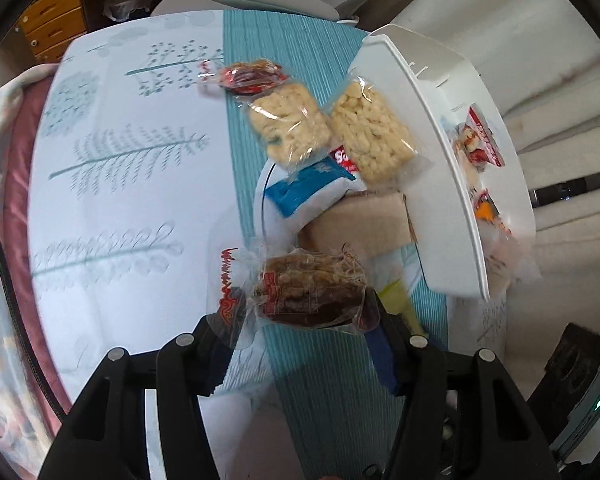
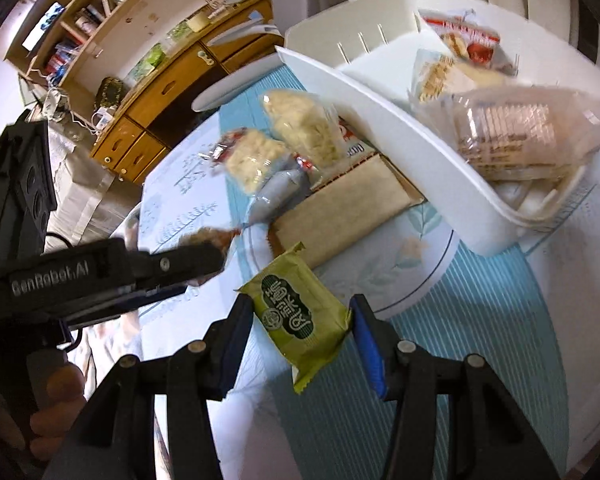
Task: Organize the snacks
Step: 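Lift the brown-filled bag with the left tool while the right tool lifts the green packet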
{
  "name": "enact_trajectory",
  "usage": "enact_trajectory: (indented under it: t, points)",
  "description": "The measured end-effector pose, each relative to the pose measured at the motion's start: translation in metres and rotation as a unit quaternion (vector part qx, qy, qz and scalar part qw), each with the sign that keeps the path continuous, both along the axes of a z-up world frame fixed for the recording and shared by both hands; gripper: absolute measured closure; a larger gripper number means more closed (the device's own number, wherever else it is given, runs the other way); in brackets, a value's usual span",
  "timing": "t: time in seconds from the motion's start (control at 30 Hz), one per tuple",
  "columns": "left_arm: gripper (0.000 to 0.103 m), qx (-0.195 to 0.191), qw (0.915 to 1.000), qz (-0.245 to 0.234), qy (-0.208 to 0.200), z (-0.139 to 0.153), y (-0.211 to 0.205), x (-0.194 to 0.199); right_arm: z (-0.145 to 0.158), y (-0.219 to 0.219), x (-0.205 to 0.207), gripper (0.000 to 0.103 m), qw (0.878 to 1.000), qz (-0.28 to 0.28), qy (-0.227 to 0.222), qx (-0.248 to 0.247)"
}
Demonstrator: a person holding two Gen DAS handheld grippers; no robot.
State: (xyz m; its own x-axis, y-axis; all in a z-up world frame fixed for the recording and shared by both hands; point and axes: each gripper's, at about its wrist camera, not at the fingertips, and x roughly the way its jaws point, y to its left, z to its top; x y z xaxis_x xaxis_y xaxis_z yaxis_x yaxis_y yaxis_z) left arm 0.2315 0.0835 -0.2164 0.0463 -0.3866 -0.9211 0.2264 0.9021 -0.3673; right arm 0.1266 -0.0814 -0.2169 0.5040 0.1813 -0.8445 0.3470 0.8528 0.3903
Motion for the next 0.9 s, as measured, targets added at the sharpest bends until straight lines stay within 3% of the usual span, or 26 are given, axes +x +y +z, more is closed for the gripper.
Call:
enact_trajectory:
  t: [0.17,0.33,0.63,0.9]
  points:
    - [0.046,-0.017,0.9997,0.014,-0.008,0.025,0.029,-0.037,0.026,0.006,-0.013,0.053,1.000,0.001,-0.007,-0.021]
    - [0.046,-0.032,0.9990,0.012,-0.029,0.042,0.032,-0.063,0.046,0.012,-0.030,0.053,0.999,0.022,-0.020,-0.025]
    - [0.046,-0.052,0.9977,-0.006,-0.044,0.038,0.031,-0.109,0.067,0.005,-0.064,0.053,0.998,0.007,-0.020,-0.052]
    - [0.046,-0.067,0.9952,-0.017,-0.069,0.048,0.017,-0.118,0.081,-0.017,-0.078,0.053,0.998,-0.002,-0.025,-0.061]
